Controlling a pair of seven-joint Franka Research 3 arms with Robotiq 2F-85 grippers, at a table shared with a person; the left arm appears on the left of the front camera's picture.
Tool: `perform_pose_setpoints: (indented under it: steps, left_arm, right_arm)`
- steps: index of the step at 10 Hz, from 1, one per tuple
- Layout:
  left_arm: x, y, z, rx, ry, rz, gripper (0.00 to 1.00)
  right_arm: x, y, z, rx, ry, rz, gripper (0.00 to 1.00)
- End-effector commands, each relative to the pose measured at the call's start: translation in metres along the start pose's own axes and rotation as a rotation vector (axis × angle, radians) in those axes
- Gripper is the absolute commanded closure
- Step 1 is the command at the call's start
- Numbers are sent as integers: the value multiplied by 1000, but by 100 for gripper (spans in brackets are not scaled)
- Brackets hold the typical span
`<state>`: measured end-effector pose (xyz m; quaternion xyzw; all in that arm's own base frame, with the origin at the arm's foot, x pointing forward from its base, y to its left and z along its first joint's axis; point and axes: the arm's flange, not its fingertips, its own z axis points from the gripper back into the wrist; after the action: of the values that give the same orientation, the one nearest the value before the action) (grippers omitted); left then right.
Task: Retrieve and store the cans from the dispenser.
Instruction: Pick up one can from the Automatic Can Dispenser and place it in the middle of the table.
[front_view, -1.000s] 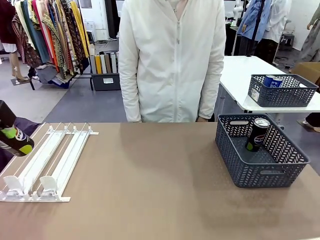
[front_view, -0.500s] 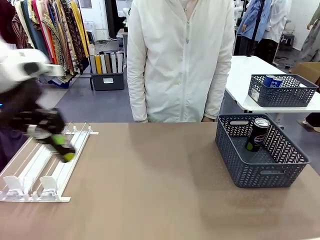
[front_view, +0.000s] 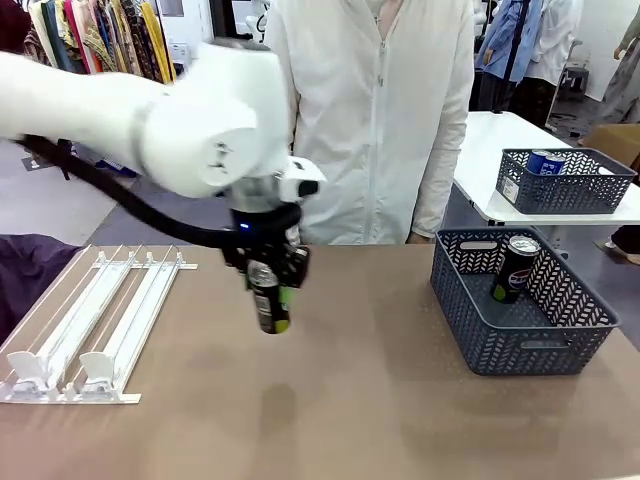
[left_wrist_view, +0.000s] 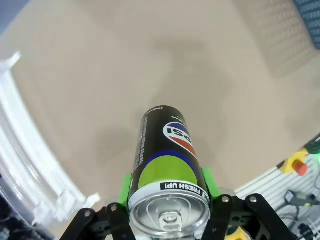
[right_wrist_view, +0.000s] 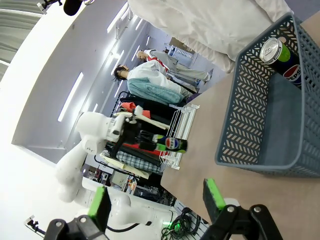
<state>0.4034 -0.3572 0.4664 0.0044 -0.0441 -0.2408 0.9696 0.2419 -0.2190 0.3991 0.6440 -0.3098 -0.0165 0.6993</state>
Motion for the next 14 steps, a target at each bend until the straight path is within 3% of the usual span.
perform_pose_setpoints:
  steps: [1,5,10,11,12,14]
  left_arm:
    - [28,-14,-4,1,-15,22,100]
    - [50,-31,-58,-71,113,27,100]
    - [52,-33,-70,-80,109,22,98]
    - [53,-32,-70,-80,117,27,43]
    - [52,-32,-69,-76,122,27,0]
    - [49,-29,-63,-67,107,34,0]
  right_arm:
    - [2,4,1,4,8,-2,0]
    - [2,4,1,4,8,-2,0]
    - [2,4,1,4,8,-2,0]
    - [2,4,1,4,8,-2,0]
    - [2,4,1,4,8,-2,0]
    - [2,4,1,4,8,-2,0]
